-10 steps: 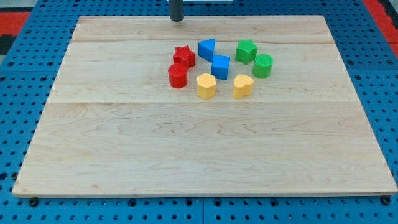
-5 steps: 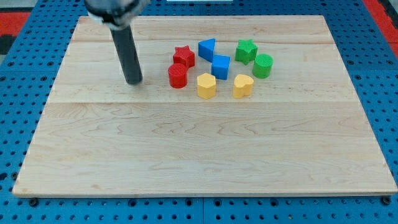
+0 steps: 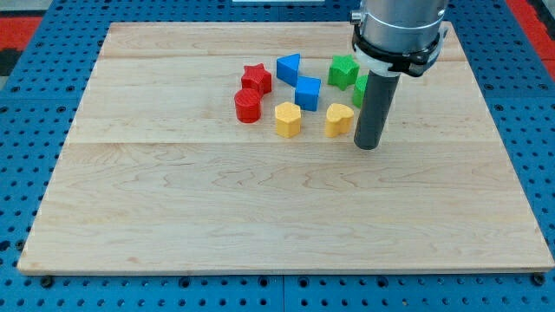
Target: Slightly push the heart into the green star
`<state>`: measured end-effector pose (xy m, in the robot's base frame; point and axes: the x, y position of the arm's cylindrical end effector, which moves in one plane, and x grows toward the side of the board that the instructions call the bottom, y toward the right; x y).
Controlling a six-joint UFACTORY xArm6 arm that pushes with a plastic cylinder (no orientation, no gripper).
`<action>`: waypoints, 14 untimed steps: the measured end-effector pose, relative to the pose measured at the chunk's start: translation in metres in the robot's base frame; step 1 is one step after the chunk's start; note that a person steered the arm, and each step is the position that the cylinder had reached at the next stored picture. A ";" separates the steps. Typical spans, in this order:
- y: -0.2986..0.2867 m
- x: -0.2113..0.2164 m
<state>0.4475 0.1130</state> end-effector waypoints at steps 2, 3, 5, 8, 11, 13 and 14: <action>-0.010 -0.008; -0.011 -0.013; -0.023 -0.013; -0.041 -0.025; -0.053 -0.063; -0.053 -0.080; -0.063 -0.080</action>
